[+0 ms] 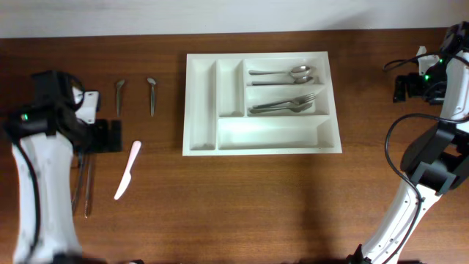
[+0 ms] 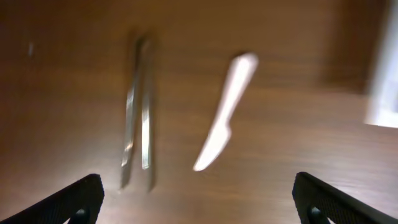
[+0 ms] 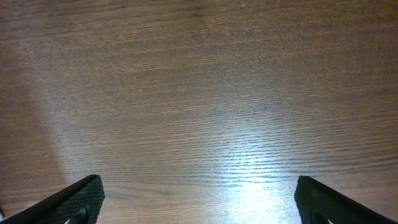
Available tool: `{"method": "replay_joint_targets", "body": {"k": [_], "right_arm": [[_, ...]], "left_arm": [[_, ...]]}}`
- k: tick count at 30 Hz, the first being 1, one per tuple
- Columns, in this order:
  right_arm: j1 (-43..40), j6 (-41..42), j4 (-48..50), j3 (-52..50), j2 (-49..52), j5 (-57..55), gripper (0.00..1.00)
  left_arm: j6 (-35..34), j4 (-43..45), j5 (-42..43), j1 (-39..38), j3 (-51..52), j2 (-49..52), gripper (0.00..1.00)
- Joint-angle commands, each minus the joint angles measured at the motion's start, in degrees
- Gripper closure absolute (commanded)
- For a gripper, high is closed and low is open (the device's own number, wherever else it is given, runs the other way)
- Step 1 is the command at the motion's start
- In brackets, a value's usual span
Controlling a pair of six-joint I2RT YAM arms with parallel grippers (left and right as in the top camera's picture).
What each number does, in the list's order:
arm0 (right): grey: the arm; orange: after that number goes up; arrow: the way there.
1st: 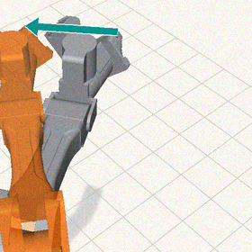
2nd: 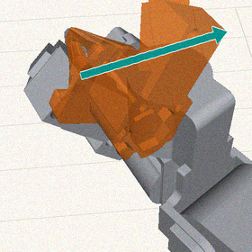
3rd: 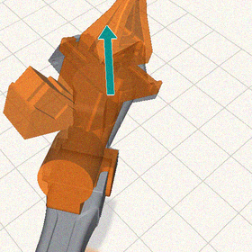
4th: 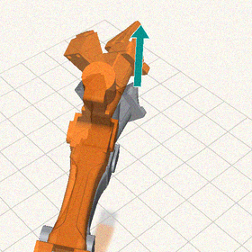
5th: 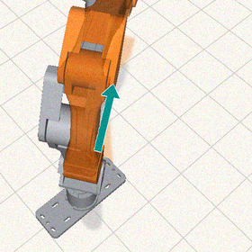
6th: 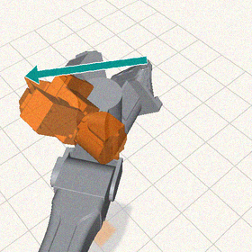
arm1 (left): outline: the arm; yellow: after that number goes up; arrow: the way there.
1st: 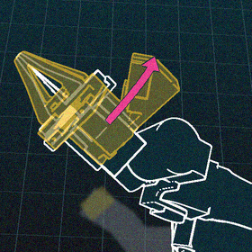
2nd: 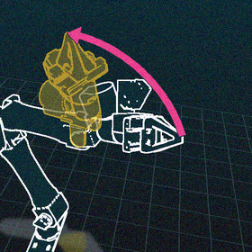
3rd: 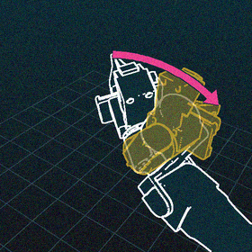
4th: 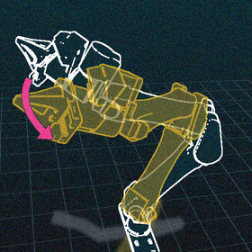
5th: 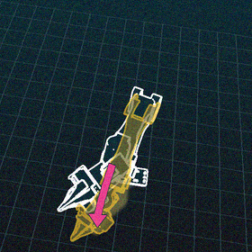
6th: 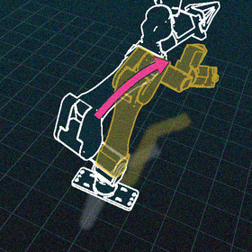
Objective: Pack container
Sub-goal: 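Lower the left gripper over the dark metal tongs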
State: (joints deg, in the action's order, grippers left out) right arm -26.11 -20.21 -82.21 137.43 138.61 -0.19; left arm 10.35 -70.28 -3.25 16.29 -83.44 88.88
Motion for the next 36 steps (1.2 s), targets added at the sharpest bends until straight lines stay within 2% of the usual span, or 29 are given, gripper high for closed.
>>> {"method": "replay_joint_targets", "body": {"k": [1, 8, 14, 36], "right_arm": [[0.22, -0.55, 0.04, -0.28, -1.2, -0.28, 0.01], [0.22, -0.55, 0.04, -0.28, -1.2, -0.28, 0.01], [0.22, -0.55, 0.04, -0.28, -1.2, -0.28, 0.01], [0.22, -0.55, 0.04, -0.28, -1.2, -0.28, 0.01]], "left_arm": [[0.92, 1.16, -6.1, 3.74, -0.87, 6.19, 0.01], [2.03, 3.45, -6.05, 5.14, -0.87, 15.5, 0.01], [11.41, 5.09, -6.21, 5.16, -0.87, 20.76, 0.01], [11.19, 11.76, -1.16, 5.88, -0.83, 24.63, 0.01]]}}
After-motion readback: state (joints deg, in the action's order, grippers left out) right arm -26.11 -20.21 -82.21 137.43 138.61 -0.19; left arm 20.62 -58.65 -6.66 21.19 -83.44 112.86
